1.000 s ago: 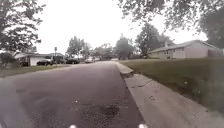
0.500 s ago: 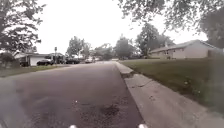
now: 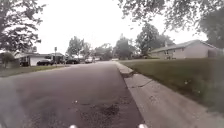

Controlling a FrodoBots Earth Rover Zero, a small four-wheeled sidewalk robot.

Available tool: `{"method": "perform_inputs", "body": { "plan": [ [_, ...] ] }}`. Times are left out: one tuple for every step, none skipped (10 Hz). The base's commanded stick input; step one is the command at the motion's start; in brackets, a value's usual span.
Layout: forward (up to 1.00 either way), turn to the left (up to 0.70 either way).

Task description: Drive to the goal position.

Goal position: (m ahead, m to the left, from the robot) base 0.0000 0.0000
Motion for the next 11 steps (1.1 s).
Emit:
{"method": "perform_inputs", "body": {
  "plan": [
    [0.07, 0.00],
    [0.07, 0.00],
    [0.07, 0.00],
    [0.07, 0.00],
    [0.07, 0.00],
    [0.07, 0.00],
    [0.07, 0.00],
    [0.06, 0.00],
    [0.06, 0.00],
    [0.07, 0.00],
    [0.07, 0.00]
  ]
}}
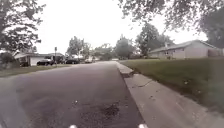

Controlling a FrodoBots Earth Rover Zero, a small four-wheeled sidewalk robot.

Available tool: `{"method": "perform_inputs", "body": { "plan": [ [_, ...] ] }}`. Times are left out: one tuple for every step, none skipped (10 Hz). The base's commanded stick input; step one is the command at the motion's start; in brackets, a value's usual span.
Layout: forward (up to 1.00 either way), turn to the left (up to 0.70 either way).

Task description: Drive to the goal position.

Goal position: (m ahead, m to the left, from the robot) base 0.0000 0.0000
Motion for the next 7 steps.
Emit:
{"method": "perform_inputs", "body": {
  "plan": [
    [0.07, 0.00],
    [0.07, 0.00],
    [0.07, 0.00],
    [0.07, 0.00],
    [0.07, 0.00],
    [0.06, 0.00],
    [0.06, 0.00]
  ]
}}
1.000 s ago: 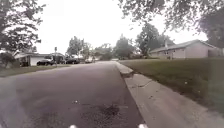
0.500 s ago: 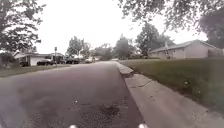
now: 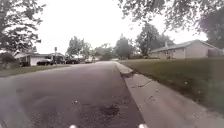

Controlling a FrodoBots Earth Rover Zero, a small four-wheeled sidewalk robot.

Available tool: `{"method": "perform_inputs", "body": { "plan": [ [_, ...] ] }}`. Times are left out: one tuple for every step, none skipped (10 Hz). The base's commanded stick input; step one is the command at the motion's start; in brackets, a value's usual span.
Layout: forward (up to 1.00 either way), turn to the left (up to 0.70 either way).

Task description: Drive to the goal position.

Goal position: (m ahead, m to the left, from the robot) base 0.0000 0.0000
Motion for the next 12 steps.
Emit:
{"method": "perform_inputs", "body": {
  "plan": [
    [0.07, 0.00],
    [0.07, 0.00],
    [0.07, 0.00],
    [0.06, 0.00],
    [0.06, 0.00],
    [0.07, 0.00],
    [0.07, 0.00],
    [0.07, 0.00],
    [0.07, 0.00],
    [0.07, 0.00],
    [0.07, 0.00],
    [0.07, 0.00]
  ]
}}
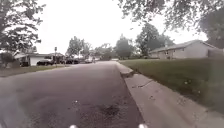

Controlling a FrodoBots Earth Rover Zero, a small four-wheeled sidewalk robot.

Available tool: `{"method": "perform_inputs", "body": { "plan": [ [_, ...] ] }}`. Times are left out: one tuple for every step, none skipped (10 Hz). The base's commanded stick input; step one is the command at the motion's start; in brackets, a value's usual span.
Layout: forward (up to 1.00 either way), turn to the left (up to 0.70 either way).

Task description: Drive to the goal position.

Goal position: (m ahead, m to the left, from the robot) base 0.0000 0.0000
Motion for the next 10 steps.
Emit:
{"method": "perform_inputs", "body": {
  "plan": [
    [0.07, 0.00],
    [0.06, 0.00],
    [0.06, 0.00],
    [0.07, 0.00],
    [0.07, 0.00],
    [0.07, 0.00],
    [0.07, 0.00],
    [0.07, 0.00],
    [0.07, 0.00],
    [0.07, 0.00]
  ]
}}
